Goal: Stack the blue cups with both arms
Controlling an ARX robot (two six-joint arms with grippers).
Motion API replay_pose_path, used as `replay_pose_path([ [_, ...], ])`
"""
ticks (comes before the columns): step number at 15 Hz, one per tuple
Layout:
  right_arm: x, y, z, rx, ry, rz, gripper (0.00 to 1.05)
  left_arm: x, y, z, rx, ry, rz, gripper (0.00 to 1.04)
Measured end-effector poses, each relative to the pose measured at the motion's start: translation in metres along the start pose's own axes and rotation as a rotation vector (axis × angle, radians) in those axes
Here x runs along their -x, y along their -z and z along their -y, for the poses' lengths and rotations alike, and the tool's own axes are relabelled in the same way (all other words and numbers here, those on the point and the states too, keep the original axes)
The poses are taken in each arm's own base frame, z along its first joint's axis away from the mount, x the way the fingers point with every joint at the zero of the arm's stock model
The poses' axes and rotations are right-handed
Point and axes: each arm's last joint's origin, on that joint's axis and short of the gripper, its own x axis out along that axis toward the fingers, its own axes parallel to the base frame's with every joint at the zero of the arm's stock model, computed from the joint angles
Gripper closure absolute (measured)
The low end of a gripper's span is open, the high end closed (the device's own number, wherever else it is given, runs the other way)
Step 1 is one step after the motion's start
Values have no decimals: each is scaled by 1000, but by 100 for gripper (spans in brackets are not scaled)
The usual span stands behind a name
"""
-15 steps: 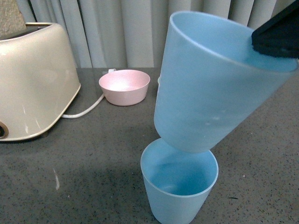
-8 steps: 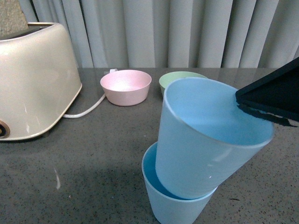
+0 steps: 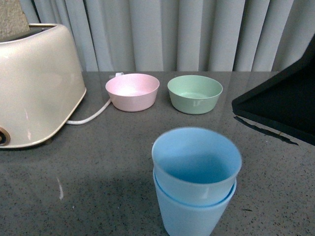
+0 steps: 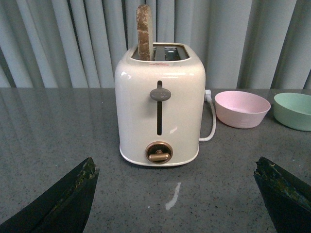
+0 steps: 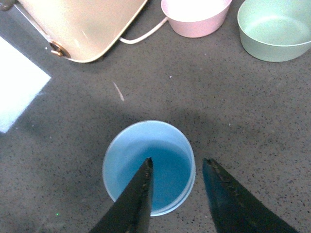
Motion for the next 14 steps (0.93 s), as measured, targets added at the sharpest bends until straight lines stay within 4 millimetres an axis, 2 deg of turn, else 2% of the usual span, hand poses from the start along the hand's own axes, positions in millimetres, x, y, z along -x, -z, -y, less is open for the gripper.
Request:
replay_pose_path([
  [3,0,-3,2,-20,12,34,48,0,0,0,0,0,0,7],
  [5,6,-14,16,-109,94,126,23,0,0,0,0,0,0,7],
  [6,14,-16,23,-137,148,178,13,0,0,0,0,0,0,7],
  [7,31,-17,34,-174,216,288,4,0,0,0,0,0,0,7],
  [8,50,-18,43,-208,307,428,7,0,0,0,0,0,0,7],
  [9,58,-13,44,-223,350,491,6,0,0,0,0,0,0,7],
  [11,69,10,49,-229,422,552,7,0,0,0,0,0,0,7],
  [12,79,17,54,-168,489,635,15,0,0,0,0,0,0,7],
  [13,96,34,59,-92,540,644,27,0,0,0,0,0,0,7],
  [14,107,63,58,-44,602,608,41,0,0,0,0,0,0,7],
])
